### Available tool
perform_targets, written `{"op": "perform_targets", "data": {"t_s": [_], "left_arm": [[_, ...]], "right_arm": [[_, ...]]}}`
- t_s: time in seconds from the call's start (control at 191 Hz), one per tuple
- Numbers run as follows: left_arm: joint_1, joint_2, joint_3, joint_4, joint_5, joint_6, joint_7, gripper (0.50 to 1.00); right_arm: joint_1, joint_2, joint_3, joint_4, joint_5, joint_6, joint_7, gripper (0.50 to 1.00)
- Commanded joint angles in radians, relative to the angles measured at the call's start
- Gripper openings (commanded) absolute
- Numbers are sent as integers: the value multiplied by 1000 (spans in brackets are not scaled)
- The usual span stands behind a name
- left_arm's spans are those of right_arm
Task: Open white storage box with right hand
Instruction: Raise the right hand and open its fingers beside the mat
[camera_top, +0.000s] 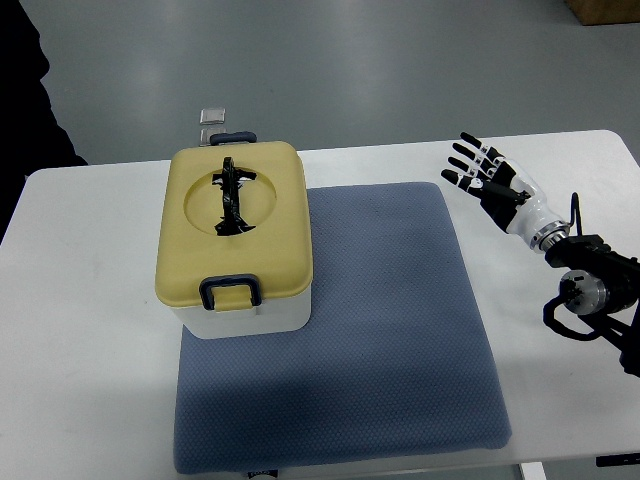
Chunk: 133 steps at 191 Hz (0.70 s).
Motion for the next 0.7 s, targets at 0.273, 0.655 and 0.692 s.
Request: {"op": "perform_targets", "data": {"t_s": [0.273,0.655,0.692], "left_arm": [[0,0,-1,0,0,2,0,1000],[0,0,-3,-1,0,0,0,1000],[0,0,-3,-1,1,2,0,1000]], "right_arm": [[1,-5,4,-3,4,8,-2,924],[8,-9,4,-32,13,10,-5,924],[11,-9,5,-32,13,7,-5,924]]}}
